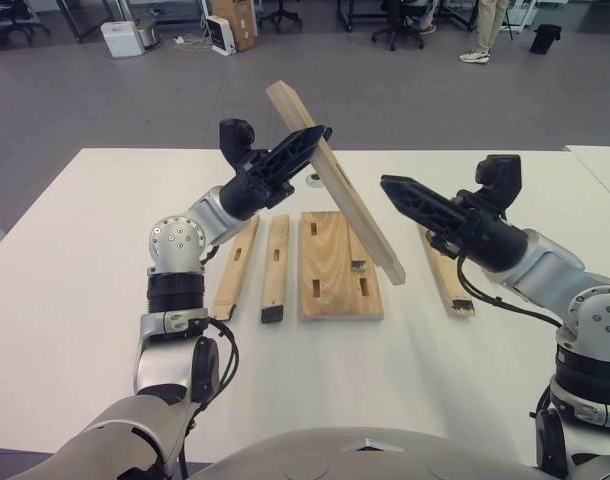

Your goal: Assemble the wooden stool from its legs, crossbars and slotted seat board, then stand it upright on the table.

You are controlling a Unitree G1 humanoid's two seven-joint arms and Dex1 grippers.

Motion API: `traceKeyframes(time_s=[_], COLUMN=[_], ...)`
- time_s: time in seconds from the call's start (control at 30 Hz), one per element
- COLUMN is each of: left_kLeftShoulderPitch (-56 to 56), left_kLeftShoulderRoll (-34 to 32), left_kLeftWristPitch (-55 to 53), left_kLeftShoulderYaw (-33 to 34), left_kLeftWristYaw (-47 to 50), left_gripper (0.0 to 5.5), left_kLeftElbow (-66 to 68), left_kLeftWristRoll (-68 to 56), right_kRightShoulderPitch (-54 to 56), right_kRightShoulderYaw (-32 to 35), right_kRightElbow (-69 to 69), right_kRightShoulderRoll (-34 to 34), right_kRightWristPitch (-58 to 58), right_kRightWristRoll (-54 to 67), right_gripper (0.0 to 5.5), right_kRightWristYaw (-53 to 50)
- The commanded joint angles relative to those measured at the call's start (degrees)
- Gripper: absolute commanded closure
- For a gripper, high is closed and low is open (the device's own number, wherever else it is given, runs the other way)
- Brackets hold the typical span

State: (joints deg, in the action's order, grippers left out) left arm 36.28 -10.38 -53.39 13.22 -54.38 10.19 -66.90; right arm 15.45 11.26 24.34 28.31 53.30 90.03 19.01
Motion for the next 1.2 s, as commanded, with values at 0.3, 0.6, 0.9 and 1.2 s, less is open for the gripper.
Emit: traceKeyframes(time_s=[0.3, 0.6, 0.9, 1.2], left_kLeftShoulderPitch=[3.3, 4.1, 0.5, -5.9], left_kLeftShoulderRoll=[-0.3, -0.5, -4.6, 2.7], left_kLeftWristPitch=[1.7, -0.9, 9.5, 32.1], left_kLeftShoulderYaw=[-1.9, 0.6, 13.1, 14.2], left_kLeftWristYaw=[-0.5, 4.6, 11.8, 25.4], left_gripper=[3.43, 3.43, 2.01, 1.57], left_kLeftElbow=[-0.7, 3.1, 6.2, 2.5], left_kLeftWristRoll=[2.8, 2.4, 3.6, 16.8], right_kRightShoulderPitch=[-0.9, -1.8, -5.4, -11.9], right_kRightShoulderYaw=[-5.2, -4.6, -3.8, -15.2], right_kRightElbow=[1.9, 1.8, -1.9, -20.0], right_kRightShoulderRoll=[0.3, -1.5, -3.3, -12.7], right_kRightWristPitch=[-0.6, -3.8, -9.7, -14.2], right_kRightWristRoll=[-3.3, -5.2, -23.3, -56.9], right_gripper=[2.61, 3.40, 3.44, 3.45], right_kRightWristYaw=[-1.5, -5.2, -14.5, -26.0])
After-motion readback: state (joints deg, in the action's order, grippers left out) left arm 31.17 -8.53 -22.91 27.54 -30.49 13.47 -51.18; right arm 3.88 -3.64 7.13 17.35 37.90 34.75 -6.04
